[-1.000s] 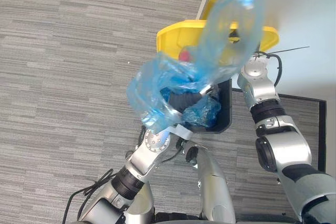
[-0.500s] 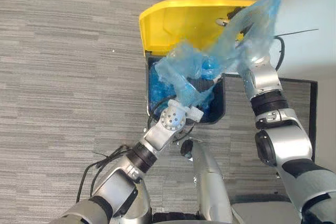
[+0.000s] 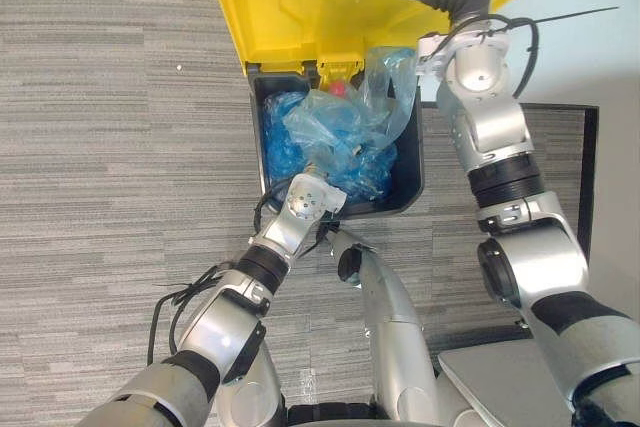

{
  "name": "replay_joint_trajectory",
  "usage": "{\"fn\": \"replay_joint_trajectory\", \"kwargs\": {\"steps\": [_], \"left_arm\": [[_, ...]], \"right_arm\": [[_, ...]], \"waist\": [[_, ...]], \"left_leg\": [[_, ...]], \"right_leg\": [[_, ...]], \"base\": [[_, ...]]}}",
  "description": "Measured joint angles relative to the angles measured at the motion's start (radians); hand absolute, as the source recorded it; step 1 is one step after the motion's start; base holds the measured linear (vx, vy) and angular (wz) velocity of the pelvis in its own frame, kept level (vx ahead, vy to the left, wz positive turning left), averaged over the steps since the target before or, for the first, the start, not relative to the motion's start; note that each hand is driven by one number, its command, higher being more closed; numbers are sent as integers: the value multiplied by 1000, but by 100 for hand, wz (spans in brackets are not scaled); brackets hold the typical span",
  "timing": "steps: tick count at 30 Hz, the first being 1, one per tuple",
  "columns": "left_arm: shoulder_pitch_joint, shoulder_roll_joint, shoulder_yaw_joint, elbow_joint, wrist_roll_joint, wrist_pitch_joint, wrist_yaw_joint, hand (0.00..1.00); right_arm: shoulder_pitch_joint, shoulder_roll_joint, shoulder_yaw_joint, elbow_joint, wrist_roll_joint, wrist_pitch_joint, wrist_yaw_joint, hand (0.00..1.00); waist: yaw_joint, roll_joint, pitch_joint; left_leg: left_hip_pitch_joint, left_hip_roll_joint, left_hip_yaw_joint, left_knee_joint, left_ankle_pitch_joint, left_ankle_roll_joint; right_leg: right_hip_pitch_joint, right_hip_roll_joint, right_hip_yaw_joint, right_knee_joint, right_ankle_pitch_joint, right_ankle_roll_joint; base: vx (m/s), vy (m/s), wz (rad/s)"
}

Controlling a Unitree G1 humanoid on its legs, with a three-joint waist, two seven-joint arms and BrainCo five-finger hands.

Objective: Gather rubbish on tea table into small bin, then transfer packed bag to large trash can.

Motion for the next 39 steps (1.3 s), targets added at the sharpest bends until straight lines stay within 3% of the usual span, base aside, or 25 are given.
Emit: {"fn": "replay_joint_trajectory", "kwargs": {"steps": [4,5,8,14,24,31,39], "left_arm": [[0,-4,32,34,54,12,12,0],[0,-33,68,76,229,60,10,0],[0,-33,68,98,291,79,9,0],[-3,-36,55,96,302,80,9,0],[26,-29,-32,-79,299,73,11,0],[140,-12,-65,-271,287,40,10,0],[395,109,-55,-395,239,-2,-48,0]], "right_arm": [[0,2,19,0,-3,0,0,0],[-1,4,41,0,-37,0,7,0],[0,4,52,0,-38,1,11,0],[20,5,72,-3,-39,3,16,0],[170,1,69,-102,-80,9,44,0],[308,-17,42,-163,-120,11,53,0],[478,-17,27,-116,-197,0,90,0]], "waist": [[0,0,0],[1,0,0],[1,1,0],[3,3,-1],[14,14,-5],[43,50,-29],[71,63,-52]], "left_leg": [[1,-3,-2,3,-3,7],[3,-7,-5,3,-3,7],[12,-7,-5,2,-3,7],[35,-12,-3,-7,-3,8],[106,-32,8,-50,13,13],[146,-45,7,-85,23,28],[239,-60,9,-144,38,31]], "right_leg": [[4,-2,1,0,-5,3],[11,-3,1,-7,-4,2],[21,-2,0,-13,-1,-2],[46,-1,3,-26,8,-15],[107,-16,8,-40,7,-14],[147,-24,3,-59,4,-10],[217,-31,2,-59,-13,5]], "base": [[-63,-28,3],[-110,-53,4],[-60,-31,0],[-23,-11,0],[-15,-3,4],[-27,-3,5],[-7,-7,5]]}}
